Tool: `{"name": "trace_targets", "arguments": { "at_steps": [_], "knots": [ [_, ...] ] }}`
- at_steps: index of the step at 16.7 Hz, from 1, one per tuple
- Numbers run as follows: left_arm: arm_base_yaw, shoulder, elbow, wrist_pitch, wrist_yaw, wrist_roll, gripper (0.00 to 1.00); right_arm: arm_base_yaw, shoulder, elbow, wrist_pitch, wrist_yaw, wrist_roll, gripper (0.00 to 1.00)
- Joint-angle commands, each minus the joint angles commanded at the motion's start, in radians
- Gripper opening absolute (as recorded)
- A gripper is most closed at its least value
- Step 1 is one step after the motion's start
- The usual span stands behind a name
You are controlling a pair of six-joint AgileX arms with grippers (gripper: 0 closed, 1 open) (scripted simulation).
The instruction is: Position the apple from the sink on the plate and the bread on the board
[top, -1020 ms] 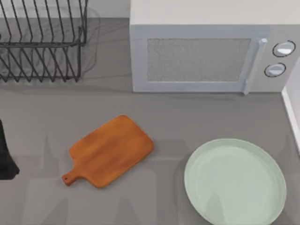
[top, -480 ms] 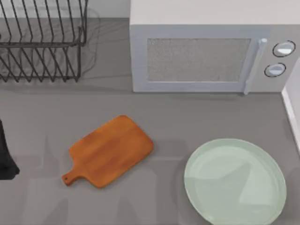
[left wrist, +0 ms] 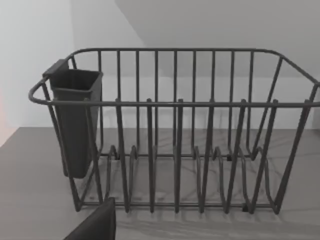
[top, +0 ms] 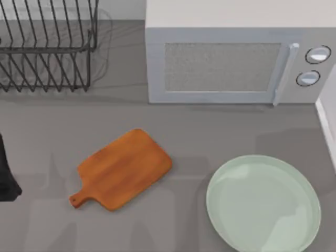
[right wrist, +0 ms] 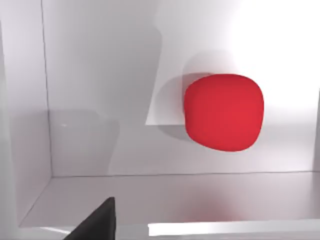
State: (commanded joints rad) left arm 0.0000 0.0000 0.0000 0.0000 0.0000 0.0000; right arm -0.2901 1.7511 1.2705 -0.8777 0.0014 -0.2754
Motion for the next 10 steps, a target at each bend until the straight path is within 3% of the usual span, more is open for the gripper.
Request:
{"name": "trace_targets", "arguments": {
  "at_steps": [5, 10],
  "knots": [
    [0.0, 0.0, 0.0, 0.0, 0.0, 0.0, 1.0, -0.04, 0.247, 0.175, -0.121, 0.0, -0.038, 1.0],
    [0.0, 0.0, 0.0, 0.0, 0.0, 0.0, 1.0, -0.044, 0.272, 0.193, -0.133, 0.0, -0.042, 1.0]
  ]
}}
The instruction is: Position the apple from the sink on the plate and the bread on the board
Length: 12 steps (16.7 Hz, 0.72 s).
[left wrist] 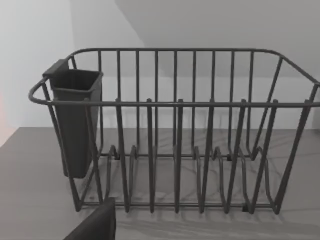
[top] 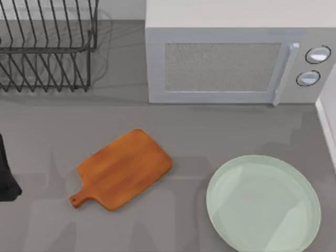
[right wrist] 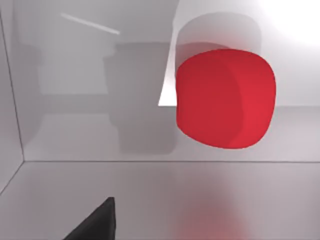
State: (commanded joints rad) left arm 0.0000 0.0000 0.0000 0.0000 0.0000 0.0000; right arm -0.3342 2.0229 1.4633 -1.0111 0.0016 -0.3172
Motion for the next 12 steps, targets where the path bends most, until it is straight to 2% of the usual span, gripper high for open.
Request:
{"name": "trace_targets", "arguments": {
  "at_steps": [5, 12],
  "knots": [
    [0.0, 0.0, 0.0, 0.0, 0.0, 0.0, 1.0, 0.004, 0.052, -0.031, 0.072, 0.001, 0.001, 1.0],
    [0.0, 0.0, 0.0, 0.0, 0.0, 0.0, 1.0, 0.002, 0.274, -0.158, 0.446, 0.003, 0.005, 1.0]
  ]
}}
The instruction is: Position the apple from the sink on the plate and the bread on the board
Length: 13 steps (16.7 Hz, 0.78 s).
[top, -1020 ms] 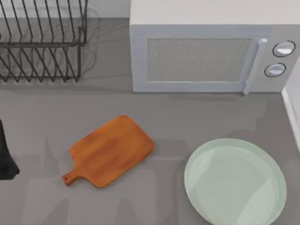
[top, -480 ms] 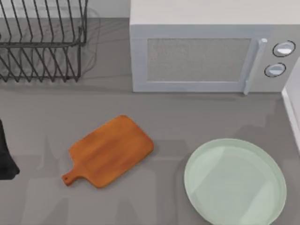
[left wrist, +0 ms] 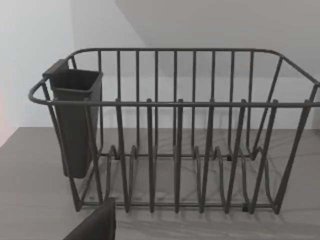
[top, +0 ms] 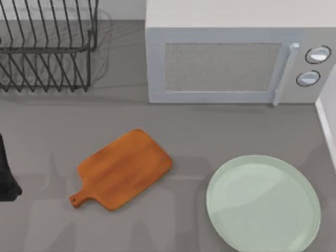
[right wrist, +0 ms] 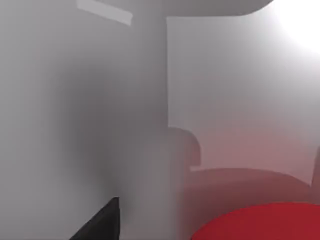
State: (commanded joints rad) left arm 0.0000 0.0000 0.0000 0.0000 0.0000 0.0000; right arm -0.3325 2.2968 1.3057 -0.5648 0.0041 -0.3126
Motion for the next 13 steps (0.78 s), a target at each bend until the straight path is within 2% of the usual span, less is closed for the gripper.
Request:
{"name": "trace_targets", "arguments": {
  "at_steps": [7, 13],
  "knots": [
    [0.0, 0.0, 0.0, 0.0, 0.0, 0.0, 1.0, 0.0, 0.047, -0.029, 0.061, 0.0, 0.001, 1.0],
    [0.0, 0.0, 0.0, 0.0, 0.0, 0.0, 1.0, 0.0, 0.047, -0.029, 0.061, 0.0, 0.001, 0.55]
  ]
}}
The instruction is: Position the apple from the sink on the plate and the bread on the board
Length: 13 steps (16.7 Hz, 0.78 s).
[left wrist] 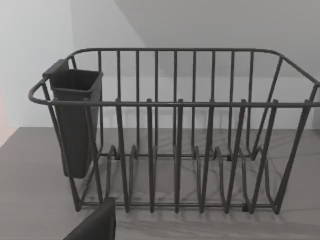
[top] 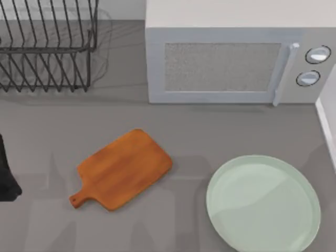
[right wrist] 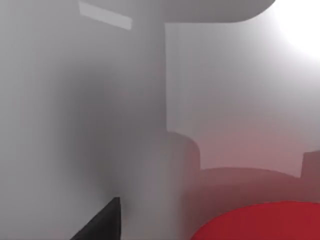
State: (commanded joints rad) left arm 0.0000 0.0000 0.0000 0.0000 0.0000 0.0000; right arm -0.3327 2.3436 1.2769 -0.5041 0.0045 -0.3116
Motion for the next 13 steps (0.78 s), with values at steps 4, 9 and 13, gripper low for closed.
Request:
{"name": "trace_targets", "arguments": {
  "at_steps": [4, 9, 13],
  "knots": [
    [0.0, 0.0, 0.0, 0.0, 0.0, 0.0, 1.0, 0.0, 0.0, 0.0, 0.0, 0.0, 0.0, 0.25],
    [0.0, 0.0, 0.0, 0.0, 0.0, 0.0, 1.0, 0.0, 0.0, 0.0, 0.0, 0.0, 0.0, 0.0],
    [0.0, 0.0, 0.0, 0.0, 0.0, 0.0, 1.0, 0.0, 0.0, 0.0, 0.0, 0.0, 0.0, 0.0]
  ]
}}
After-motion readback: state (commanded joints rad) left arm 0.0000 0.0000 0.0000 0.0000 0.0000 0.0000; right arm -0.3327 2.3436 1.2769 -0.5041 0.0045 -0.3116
